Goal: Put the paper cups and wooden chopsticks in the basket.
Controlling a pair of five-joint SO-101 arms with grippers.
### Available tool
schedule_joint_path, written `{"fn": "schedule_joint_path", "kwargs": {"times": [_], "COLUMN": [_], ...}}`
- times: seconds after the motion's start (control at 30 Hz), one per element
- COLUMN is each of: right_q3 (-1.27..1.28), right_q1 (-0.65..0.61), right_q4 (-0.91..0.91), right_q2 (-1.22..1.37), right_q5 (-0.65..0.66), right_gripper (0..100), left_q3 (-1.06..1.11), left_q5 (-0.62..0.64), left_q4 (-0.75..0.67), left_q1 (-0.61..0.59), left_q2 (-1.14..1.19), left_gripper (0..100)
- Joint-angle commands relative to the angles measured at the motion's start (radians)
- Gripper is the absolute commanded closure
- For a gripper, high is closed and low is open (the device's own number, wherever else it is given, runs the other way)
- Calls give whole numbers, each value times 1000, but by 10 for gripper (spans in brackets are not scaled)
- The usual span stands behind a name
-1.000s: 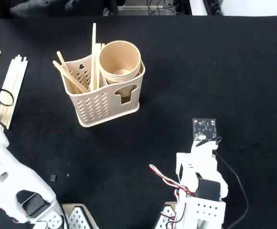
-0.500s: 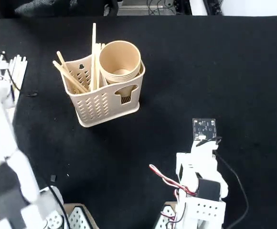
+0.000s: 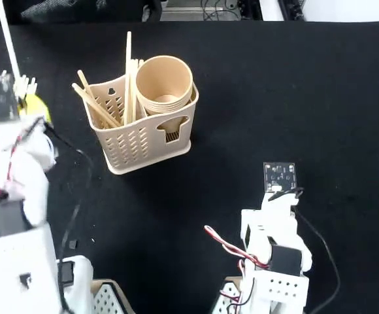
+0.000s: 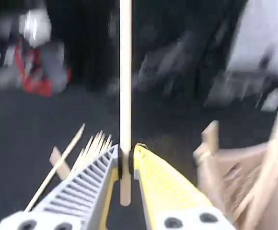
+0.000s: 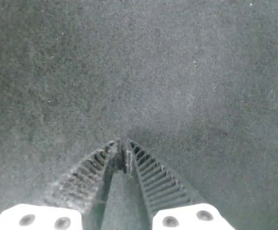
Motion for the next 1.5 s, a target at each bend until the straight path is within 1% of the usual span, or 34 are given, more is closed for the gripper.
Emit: {"fn": "schedule_joint_path", "kwargs": {"times": [0.0, 0.07, 0.13, 0.23, 0.3, 0.37, 0.47, 0.67, 0.93, 1.1, 1.23, 1.47], "right_q3": [-8, -8, -8, -8, -8, -8, -8, -8, -8, -8, -8, -8], "right_q1": [-11, -11, -11, -11, -11, -11, -11, -11, -11, -11, -11, -11], "right_q4": [3, 3, 3, 3, 3, 3, 3, 3, 3, 3, 3, 3], "right_q2": [-67, -67, -67, -67, -67, -67, -67, -67, -67, -67, -67, -67], "right_q5": [0, 0, 0, 0, 0, 0, 0, 0, 0, 0, 0, 0], "right_gripper": [985, 985, 985, 985, 985, 985, 985, 985, 985, 985, 985, 985], "left_q3": [81, 116, 133, 134, 139, 147, 174, 294, 467, 495, 522, 522], "left_q5": [72, 72, 72, 74, 83, 141, 184, 195, 98, 110, 158, 158], "left_q4": [-241, -313, -353, -371, -388, -436, -545, -638, -795, -802, -807, -807], "left_q1": [136, 202, 271, 352, 383, 387, 390, 390, 389, 398, 394, 395], "left_q2": [-195, -241, -262, -265, -273, -273, -264, -273, -273, -275, -275, -275], "left_gripper": [972, 972, 972, 972, 973, 973, 973, 973, 973, 973, 973, 973]}}
